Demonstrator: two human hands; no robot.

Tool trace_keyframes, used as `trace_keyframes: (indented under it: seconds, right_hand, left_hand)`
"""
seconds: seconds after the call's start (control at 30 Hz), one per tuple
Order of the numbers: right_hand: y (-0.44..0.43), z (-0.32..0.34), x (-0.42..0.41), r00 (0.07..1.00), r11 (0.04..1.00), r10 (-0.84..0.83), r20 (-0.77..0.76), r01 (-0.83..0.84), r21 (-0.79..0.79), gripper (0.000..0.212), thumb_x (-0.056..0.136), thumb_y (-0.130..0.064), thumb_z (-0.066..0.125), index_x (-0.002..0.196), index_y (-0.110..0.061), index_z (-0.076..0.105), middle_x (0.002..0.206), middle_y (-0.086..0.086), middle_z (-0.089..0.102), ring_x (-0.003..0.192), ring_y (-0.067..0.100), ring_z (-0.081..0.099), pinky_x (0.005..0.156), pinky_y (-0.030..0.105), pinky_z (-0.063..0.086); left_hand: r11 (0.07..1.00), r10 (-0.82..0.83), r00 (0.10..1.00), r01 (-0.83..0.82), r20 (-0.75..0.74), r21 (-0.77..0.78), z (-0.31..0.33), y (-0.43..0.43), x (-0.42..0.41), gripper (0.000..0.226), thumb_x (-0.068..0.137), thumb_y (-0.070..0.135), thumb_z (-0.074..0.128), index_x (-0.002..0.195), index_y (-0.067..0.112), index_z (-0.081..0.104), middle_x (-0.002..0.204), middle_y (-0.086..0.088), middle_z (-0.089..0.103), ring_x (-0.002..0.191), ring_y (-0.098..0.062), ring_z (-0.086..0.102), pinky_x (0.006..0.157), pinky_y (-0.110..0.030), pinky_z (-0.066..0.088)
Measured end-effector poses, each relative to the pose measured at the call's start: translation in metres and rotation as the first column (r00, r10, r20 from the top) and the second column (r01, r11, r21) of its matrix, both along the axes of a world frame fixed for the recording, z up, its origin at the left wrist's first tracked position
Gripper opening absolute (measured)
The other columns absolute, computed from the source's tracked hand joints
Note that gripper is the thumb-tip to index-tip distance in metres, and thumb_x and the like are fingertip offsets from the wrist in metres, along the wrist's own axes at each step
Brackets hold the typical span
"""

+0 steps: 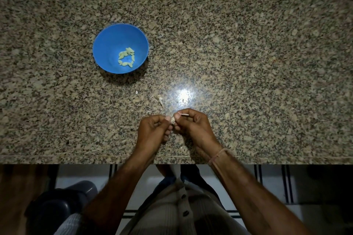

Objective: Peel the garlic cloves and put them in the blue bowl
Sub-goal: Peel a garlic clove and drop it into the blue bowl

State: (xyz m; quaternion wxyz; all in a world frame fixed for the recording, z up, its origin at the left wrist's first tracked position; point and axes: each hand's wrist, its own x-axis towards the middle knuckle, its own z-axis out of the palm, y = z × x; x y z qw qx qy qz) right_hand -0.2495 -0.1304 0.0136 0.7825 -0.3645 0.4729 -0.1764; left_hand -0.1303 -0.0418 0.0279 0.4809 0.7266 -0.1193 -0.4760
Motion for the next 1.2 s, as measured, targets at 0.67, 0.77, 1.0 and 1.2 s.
trace_keyframes:
  seconds: [0.67, 0.77, 1.0, 1.2]
  right_hand:
    - [0.007, 0.008, 0.003, 0.995, 0.996, -0.094, -0.028, 0.093, -0.013, 0.016, 0.095, -0.005, 0.073, 0.109, 0.002, 0.070, 0.093, 0.022, 0.076, 0.082, 0.026, 0.073, 0.090, 0.051, 0.062]
    - [0.007, 0.006, 0.003, 0.996, 0.996, -0.082, -0.016, 0.082, 0.021, 0.016, 0.094, -0.001, 0.073, 0.109, 0.003, 0.071, 0.100, 0.023, 0.078, 0.089, 0.030, 0.074, 0.092, 0.049, 0.061]
    - [0.006, 0.006, -0.003, 0.997, 0.989, -0.078, 0.000, 0.078, 0.125, 0.013, 0.093, 0.004, 0.071, 0.105, 0.000, 0.073, 0.097, 0.018, 0.077, 0.081, 0.021, 0.075, 0.085, 0.035, 0.064]
    - [0.005, 0.005, -0.005, 0.991, 0.982, -0.132, -0.005, 0.131, 0.135, 0.009, 0.093, 0.006, 0.070, 0.100, 0.000, 0.069, 0.093, 0.019, 0.073, 0.090, 0.027, 0.075, 0.088, 0.035, 0.064]
  left_hand:
    - [0.989, -0.137, 0.883, 0.149, 0.448, 0.008, 0.014, 0.000, -0.004, 0.013, 0.101, 0.014, 0.065, 0.091, 0.016, 0.072, 0.072, 0.010, 0.071, 0.066, 0.003, 0.066, 0.057, -0.008, 0.045]
    - [0.983, -0.170, 0.861, 0.182, 0.480, 0.023, 0.013, -0.002, -0.007, 0.015, 0.104, 0.011, 0.059, 0.093, 0.014, 0.068, 0.074, 0.011, 0.067, 0.066, 0.007, 0.063, 0.055, -0.007, 0.042]
    - [0.994, -0.109, 0.890, 0.083, 0.444, 0.077, -0.001, -0.010, -0.003, 0.017, 0.107, 0.021, 0.055, 0.096, 0.012, 0.066, 0.077, 0.007, 0.064, 0.064, 0.002, 0.057, 0.055, -0.010, 0.040]
    - [0.994, -0.089, 0.909, 0.056, 0.407, 0.092, -0.004, -0.009, 0.003, 0.030, 0.103, 0.030, 0.064, 0.078, 0.015, 0.071, 0.068, 0.002, 0.069, 0.063, -0.012, 0.063, 0.060, -0.027, 0.050]
